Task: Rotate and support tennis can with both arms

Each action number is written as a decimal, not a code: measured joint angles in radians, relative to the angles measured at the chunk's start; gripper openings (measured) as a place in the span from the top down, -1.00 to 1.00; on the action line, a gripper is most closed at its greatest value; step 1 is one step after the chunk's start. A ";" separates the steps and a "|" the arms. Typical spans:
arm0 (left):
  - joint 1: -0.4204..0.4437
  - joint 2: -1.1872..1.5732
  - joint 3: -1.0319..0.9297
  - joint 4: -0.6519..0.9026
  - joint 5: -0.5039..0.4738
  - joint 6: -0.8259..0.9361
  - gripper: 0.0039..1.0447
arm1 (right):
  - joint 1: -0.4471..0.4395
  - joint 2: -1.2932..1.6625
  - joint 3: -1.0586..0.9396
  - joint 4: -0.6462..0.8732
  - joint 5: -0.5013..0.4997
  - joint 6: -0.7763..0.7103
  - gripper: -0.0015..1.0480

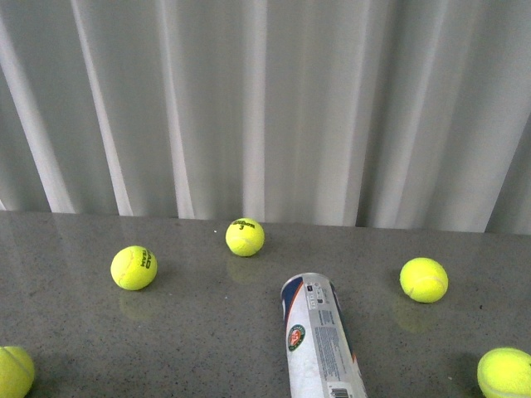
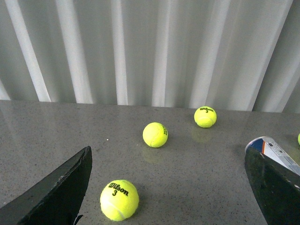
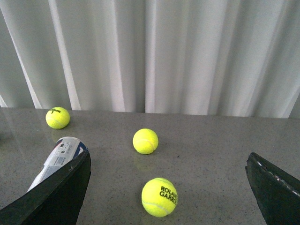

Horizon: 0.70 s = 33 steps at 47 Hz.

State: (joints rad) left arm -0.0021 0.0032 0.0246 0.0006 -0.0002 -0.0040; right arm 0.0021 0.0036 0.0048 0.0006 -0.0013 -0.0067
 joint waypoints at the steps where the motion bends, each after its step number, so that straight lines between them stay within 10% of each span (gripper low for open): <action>1: 0.000 0.000 0.000 0.000 0.000 0.000 -0.88 | 0.000 0.000 0.000 0.000 0.000 0.000 -0.87; 33: 0.000 0.000 0.000 0.000 0.000 0.000 -0.88 | 0.000 0.000 0.000 0.000 0.000 0.000 -0.87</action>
State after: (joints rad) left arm -0.0021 0.0032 0.0242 0.0006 -0.0002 -0.0040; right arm 0.0021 0.0036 0.0048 0.0006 -0.0013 -0.0071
